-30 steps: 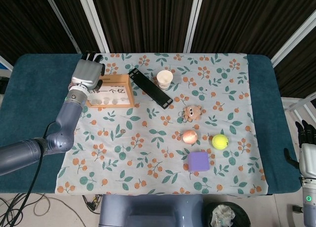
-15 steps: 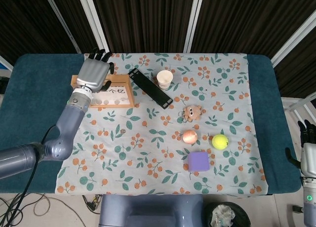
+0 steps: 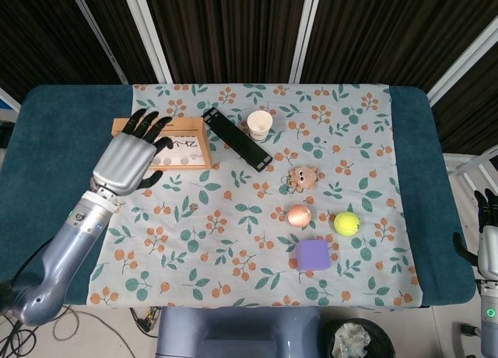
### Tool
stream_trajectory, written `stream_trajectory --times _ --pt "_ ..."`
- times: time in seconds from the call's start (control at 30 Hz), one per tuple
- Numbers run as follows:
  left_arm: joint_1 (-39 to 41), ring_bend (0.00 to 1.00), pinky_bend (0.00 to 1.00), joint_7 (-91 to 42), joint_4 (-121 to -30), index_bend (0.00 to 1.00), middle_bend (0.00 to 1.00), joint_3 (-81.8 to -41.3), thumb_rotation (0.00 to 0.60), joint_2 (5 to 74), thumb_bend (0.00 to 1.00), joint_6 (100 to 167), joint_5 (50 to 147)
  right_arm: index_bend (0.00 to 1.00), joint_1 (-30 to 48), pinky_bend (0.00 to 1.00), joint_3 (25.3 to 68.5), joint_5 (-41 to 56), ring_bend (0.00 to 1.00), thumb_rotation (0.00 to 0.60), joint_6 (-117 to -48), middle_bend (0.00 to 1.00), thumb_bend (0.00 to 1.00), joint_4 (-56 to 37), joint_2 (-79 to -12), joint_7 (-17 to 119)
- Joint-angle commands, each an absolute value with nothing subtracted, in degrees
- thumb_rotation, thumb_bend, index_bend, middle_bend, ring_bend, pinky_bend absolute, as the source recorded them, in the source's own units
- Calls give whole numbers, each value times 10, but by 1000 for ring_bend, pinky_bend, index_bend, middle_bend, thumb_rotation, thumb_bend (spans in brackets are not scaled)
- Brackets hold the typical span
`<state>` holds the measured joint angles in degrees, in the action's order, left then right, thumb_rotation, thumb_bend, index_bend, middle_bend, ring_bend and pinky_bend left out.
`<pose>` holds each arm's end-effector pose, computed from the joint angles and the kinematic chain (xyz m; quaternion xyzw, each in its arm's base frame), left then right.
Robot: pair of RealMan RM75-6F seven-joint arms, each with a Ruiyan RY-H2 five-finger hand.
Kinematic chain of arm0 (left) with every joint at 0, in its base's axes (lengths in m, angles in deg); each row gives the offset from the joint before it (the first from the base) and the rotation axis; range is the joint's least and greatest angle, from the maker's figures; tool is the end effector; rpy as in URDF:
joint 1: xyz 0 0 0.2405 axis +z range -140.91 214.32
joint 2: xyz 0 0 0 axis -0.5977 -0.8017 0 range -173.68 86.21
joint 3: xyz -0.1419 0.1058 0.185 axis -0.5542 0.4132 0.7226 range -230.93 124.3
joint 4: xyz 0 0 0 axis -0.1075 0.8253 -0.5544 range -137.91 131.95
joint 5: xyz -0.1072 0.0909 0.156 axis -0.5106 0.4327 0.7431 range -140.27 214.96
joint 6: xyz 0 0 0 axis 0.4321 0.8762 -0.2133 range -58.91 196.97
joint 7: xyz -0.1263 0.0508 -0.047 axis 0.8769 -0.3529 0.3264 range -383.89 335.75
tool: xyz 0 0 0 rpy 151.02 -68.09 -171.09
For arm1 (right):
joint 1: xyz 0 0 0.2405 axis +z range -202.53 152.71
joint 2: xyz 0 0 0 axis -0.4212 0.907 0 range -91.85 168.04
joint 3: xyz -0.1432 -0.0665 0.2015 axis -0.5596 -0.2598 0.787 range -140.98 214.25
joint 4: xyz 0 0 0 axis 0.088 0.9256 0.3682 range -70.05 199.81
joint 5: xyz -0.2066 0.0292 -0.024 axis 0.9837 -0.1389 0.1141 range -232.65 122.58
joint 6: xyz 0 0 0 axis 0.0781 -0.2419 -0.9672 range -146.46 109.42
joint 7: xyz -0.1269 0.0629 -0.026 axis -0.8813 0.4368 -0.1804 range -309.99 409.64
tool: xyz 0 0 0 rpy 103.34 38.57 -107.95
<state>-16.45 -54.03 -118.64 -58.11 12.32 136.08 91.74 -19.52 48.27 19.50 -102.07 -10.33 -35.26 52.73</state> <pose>-0.0886 0.3355 0.1395 -0.7513 -0.2513 -0.3667 0.4879 -0.3682 -0.2127 0.1715 0.4966 -0.3732 0.3763 0.6874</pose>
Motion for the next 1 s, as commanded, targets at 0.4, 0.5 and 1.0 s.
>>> stream_trajectory --times 0.4,0.5,1.0 --pt "-87 0 0 -503 -984 386 77 -496 600 334 337 1317 1009 0 -197 0 486 189 0 600 -1016 0 389 -109 -347 534" --pt "-95 0 0 -493 -931 386 77 -510 600 373 336 1291 1005 0 -198 0 486 187 0 600 -1015 0 388 -110 -346 533" --pt "-119 0 0 -495 -797 368 72 -537 600 472 337 1211 992 0 -198 0 488 183 0 600 -1013 0 388 -113 -343 534"
